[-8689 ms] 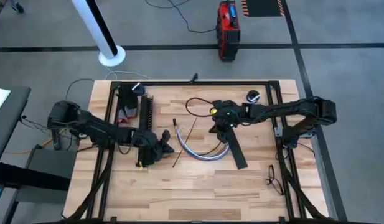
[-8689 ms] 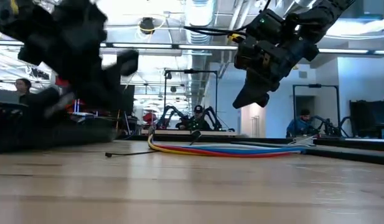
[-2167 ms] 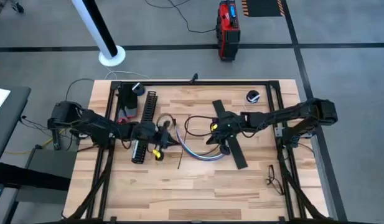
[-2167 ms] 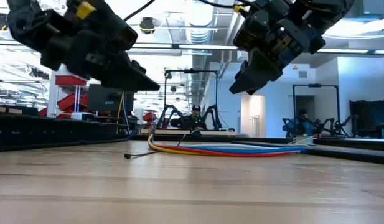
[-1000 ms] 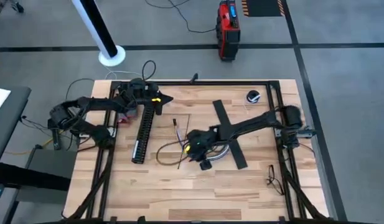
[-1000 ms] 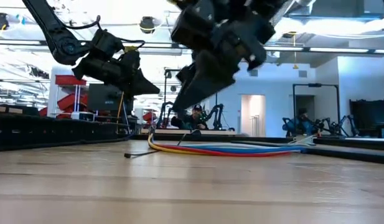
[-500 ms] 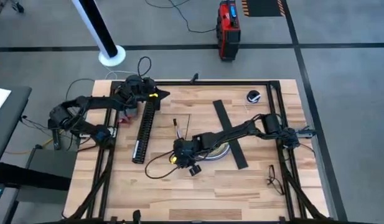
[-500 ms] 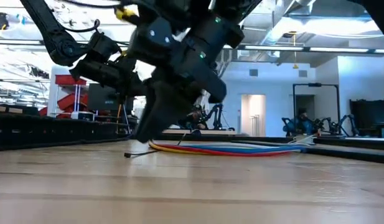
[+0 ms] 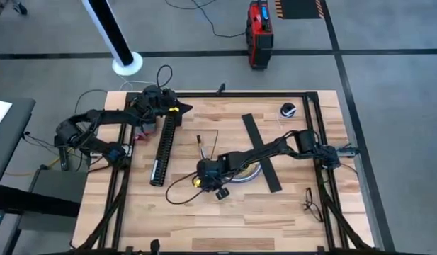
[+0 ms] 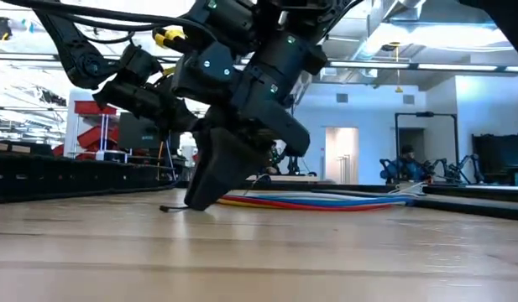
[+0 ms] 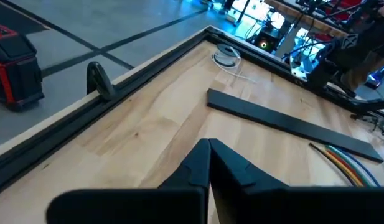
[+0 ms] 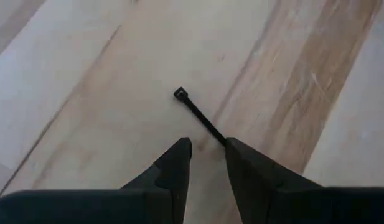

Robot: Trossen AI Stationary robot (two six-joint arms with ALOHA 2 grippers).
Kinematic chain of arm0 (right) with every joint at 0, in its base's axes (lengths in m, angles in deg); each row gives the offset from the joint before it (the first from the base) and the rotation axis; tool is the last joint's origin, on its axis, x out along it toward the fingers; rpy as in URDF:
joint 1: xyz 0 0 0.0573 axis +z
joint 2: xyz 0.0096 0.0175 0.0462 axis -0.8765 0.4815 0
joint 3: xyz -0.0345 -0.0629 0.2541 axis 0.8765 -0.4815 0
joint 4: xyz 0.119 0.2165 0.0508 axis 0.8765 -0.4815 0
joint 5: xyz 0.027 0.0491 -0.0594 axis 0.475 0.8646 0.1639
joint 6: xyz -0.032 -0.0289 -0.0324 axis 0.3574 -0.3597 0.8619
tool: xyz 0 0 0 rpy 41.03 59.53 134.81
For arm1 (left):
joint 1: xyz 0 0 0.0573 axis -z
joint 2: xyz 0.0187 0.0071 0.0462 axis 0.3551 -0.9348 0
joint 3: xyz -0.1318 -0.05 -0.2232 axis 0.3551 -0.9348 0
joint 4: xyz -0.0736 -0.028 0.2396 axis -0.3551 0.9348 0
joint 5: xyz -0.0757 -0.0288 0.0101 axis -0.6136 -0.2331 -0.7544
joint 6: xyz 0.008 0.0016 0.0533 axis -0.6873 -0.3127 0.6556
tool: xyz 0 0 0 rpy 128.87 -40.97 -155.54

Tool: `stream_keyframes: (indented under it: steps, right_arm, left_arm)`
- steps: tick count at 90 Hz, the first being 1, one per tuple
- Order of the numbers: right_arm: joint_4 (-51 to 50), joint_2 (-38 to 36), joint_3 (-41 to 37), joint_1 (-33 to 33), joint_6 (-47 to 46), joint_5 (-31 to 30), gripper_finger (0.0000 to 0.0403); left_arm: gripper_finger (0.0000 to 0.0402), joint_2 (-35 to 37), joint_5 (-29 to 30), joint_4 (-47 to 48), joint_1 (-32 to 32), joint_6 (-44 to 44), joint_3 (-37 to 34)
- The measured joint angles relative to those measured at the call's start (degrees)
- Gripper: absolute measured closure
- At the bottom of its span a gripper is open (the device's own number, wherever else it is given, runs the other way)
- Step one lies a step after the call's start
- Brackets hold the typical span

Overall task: Ziptie cables
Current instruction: Wrap the black zip tie on the cable

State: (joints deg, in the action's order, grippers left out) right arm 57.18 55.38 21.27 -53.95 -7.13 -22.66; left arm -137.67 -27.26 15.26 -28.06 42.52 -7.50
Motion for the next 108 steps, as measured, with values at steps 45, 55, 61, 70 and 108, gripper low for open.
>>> stream_keyframes:
  steps: [45, 55, 61, 70, 108]
  right_arm:
    - [0.50, -0.16, 1.81, -0.69, 0.06, -0.53, 0.0301]
    - [0.71, -0.25, 2.75, -0.72, 0.09, -0.53, 0.0301]
    - [0.32, -0.15, 2.75, -0.73, 0.96, -0.51, 0.0301]
    - [-0.71, 0.98, 2.78, -0.70, 1.53, -0.33, 0.0301]
    - [-0.42, 2.59, 2.93, -1.22, 0.89, 1.57, 0.0329]
  left_arm:
    - [0.0401, 0.00, 0.18, 0.44, 0.00, 1.04, 0.00]
    - [0.0401, 0.00, 0.22, 0.46, 0.00, 1.04, 0.00]
    - [0.0401, 0.00, 0.22, 0.47, 0.00, 1.04, 0.00]
    - [0.0401, 0.00, 0.22, 0.50, 0.00, 1.06, 0.00]
    - [0.0401, 0.00, 0.24, 0.56, 0.02, 1.26, 0.00]
